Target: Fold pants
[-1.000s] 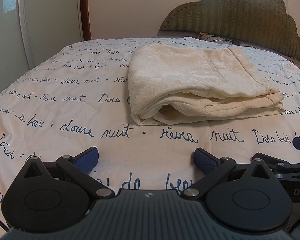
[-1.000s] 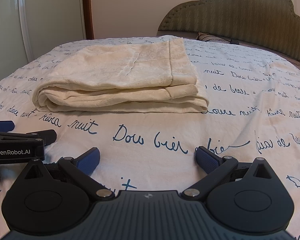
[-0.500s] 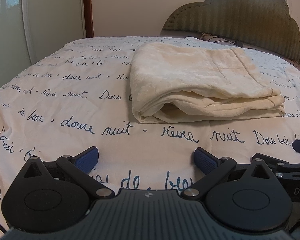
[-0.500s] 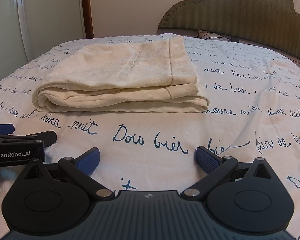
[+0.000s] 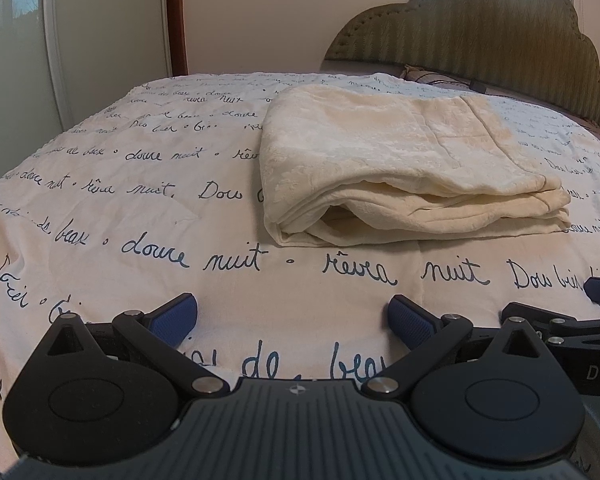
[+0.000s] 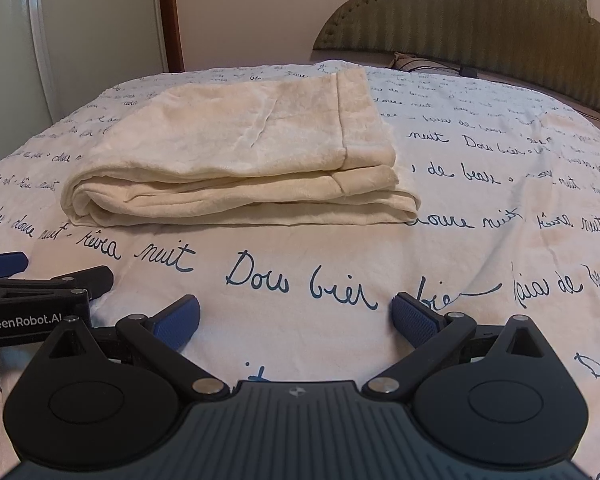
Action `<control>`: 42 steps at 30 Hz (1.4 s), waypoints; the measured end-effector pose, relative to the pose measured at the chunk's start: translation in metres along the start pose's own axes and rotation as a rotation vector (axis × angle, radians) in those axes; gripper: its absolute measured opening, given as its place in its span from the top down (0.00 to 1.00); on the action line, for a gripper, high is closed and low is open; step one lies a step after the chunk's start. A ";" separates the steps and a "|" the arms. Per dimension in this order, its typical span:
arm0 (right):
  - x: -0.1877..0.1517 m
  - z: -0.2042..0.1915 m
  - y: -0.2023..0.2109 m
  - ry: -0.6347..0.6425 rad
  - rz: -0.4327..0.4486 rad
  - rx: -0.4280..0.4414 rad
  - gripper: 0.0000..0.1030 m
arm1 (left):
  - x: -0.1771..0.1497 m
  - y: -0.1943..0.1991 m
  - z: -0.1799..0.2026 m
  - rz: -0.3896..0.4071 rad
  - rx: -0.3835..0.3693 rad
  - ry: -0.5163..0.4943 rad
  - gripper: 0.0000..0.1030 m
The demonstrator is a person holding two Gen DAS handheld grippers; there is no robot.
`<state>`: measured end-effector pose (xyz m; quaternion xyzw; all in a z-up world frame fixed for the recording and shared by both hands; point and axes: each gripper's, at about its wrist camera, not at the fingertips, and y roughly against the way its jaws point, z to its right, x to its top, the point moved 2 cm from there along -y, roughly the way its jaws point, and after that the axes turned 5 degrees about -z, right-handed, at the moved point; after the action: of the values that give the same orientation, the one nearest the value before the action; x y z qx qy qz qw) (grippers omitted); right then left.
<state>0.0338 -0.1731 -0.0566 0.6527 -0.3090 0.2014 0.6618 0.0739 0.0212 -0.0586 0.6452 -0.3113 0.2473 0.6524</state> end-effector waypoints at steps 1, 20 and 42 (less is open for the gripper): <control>0.000 0.000 0.000 0.000 0.001 -0.001 0.00 | 0.000 0.000 0.000 0.000 0.000 0.000 0.00; -0.002 -0.001 0.003 0.009 0.031 -0.022 0.00 | 0.000 0.000 0.000 0.000 0.000 0.000 0.00; -0.002 -0.011 0.004 -0.038 0.043 -0.031 0.00 | -0.001 -0.001 -0.001 -0.001 0.003 0.007 0.00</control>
<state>0.0310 -0.1618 -0.0545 0.6392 -0.3387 0.1983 0.6613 0.0736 0.0219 -0.0598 0.6456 -0.3084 0.2497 0.6525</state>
